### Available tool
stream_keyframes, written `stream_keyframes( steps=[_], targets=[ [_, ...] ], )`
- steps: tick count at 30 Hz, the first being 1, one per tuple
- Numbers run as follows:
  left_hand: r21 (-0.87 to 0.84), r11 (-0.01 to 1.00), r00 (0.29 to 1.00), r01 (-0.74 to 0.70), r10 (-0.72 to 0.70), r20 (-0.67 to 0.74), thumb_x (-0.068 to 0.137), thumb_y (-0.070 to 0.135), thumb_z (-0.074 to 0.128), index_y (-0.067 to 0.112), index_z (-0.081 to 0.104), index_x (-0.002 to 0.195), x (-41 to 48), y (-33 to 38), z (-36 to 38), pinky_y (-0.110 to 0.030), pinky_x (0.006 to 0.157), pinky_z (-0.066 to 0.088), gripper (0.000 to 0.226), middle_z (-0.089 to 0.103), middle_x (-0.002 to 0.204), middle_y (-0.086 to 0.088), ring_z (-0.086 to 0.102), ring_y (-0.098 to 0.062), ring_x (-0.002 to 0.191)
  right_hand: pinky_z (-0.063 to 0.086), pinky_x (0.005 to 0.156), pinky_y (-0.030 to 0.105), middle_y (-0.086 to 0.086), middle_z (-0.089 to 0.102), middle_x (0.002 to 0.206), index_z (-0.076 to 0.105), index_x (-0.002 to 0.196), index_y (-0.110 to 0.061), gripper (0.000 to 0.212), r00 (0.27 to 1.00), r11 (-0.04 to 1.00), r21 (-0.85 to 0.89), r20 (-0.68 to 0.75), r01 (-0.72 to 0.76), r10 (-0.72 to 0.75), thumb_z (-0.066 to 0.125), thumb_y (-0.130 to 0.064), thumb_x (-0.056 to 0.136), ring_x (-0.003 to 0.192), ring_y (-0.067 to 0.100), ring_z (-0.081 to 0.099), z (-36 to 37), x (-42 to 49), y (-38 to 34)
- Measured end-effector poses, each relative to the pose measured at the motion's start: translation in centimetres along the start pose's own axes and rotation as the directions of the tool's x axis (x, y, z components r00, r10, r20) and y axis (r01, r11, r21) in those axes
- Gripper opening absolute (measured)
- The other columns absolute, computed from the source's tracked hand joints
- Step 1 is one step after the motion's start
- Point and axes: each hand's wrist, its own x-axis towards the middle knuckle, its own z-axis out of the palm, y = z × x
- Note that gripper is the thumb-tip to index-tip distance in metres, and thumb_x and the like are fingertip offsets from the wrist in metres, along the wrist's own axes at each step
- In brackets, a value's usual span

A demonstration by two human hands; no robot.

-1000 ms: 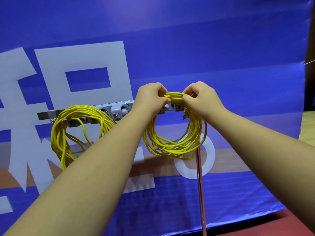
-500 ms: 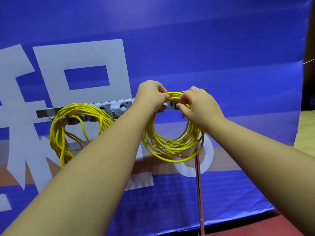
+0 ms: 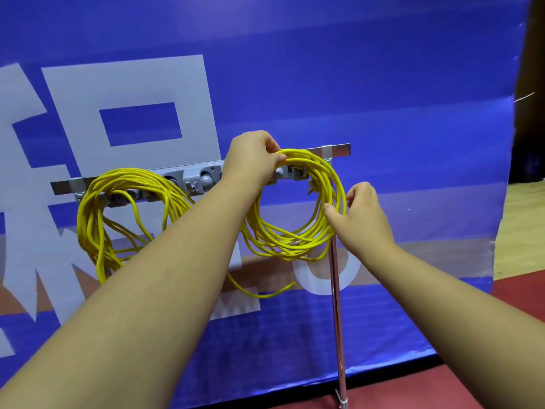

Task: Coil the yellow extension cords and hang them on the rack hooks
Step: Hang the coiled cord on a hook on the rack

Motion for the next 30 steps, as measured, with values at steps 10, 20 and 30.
stream_keyframes(
  steps=[10, 20, 30],
  targets=[
    [0.031, 0.998, 0.994, -0.06, 0.062, -0.084, 0.085, 0.044, 0.082, 0.018, 0.06, 0.097, -3.4, -2.1, 0.0, -0.032, 0.069, 0.036, 0.036, 0.055, 0.096, -0.001, 0.053, -0.021, 0.084, 0.039, 0.067, 0.034, 0.001, 0.061, 0.084, 0.052, 0.104, -0.015, 0.024, 0.996, 0.992, 0.108, 0.069, -0.071, 0.064, 0.058, -0.038, 0.107, 0.08, 0.028, 0.059, 1.1, -1.0, -0.9],
    [0.357, 0.894, 0.957, -0.272, 0.289, 0.006, 0.095, 0.034, 0.064, 0.016, 0.051, 0.107, -4.8, -1.2, 0.5, -0.04, 0.066, 0.042, 0.025, 0.05, 0.103, -0.005, 0.054, -0.027, 0.092, 0.035, 0.062, 0.039, 0.013, 0.061, 0.084, 0.051, 0.096, -0.01, 0.039, 1.0, 1.0, 0.029, -0.005, -0.009, 0.009, 0.04, -0.043, 0.113, 0.079, 0.038, 0.057, 0.3, 1.3, -2.0],
    [0.246, 0.947, 0.974, -0.207, 0.223, -0.041, 0.1, 0.027, 0.06, 0.016, 0.062, 0.107, -3.8, -0.9, -0.2, -0.042, 0.072, 0.046, 0.014, 0.055, 0.105, -0.007, 0.053, -0.027, 0.089, 0.032, 0.062, 0.037, 0.014, 0.059, 0.087, 0.046, 0.095, -0.012, 0.038, 0.999, 0.997, 0.065, -0.038, 0.037, -0.035, 0.037, -0.044, 0.114, 0.077, 0.038, 0.053, -0.3, 2.0, -4.1]
  ],
)
